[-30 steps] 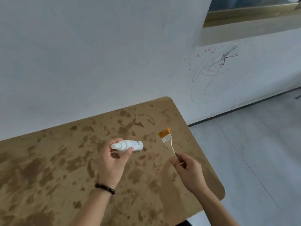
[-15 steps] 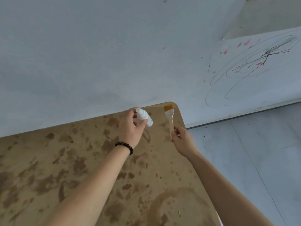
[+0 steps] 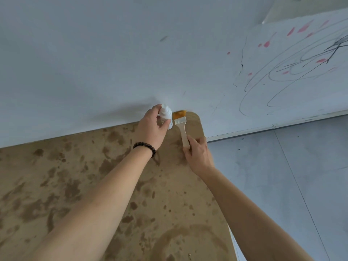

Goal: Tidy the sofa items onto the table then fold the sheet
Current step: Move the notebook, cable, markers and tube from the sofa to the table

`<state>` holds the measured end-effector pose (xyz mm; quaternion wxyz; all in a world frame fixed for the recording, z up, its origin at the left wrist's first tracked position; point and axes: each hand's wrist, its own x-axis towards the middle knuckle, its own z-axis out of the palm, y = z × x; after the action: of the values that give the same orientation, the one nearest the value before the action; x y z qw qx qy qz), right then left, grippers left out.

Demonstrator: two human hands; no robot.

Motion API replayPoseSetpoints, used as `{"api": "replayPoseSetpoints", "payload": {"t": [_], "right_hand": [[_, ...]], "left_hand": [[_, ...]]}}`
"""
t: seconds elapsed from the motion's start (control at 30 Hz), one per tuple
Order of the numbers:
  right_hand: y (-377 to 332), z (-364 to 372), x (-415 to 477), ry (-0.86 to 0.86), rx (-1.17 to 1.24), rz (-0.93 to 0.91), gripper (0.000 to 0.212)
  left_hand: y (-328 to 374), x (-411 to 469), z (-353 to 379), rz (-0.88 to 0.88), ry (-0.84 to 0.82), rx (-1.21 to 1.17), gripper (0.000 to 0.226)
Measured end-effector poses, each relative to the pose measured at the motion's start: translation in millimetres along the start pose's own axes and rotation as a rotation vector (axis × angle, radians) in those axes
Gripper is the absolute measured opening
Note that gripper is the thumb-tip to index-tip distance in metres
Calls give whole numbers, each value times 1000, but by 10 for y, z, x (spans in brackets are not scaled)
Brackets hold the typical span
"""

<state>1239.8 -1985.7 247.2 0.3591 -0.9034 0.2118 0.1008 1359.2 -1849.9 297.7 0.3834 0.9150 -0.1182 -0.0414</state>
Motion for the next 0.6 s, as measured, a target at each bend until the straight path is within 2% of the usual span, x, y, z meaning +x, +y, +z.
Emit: {"api": "replayPoseSetpoints", "payload": {"t": [0.1,0.2,0.27,0.4,0.53,0.6], "right_hand": [[-31,-37,-48,-35,-19,-3,50],[-64,-177,-166,-114,58,33,53],[-64,-297,-343,-147,80,49,50],[1,-498,-905,-102,111,17,44],[152,-511,-1664,6,297,-2,32],[222,-470,-2064,2,371,-4,32]], "left_hand": [[-14,22,-2,-26,-11,30,44],[-8,-89,-107,-82,-90,13,72],[35,-289,-237,-123,-87,3,80],[132,-1075,-592,-194,0,-93,58],[202,-2300,-890,-296,102,-166,43],[285,-2946,-1006,-396,167,-176,39]]}}
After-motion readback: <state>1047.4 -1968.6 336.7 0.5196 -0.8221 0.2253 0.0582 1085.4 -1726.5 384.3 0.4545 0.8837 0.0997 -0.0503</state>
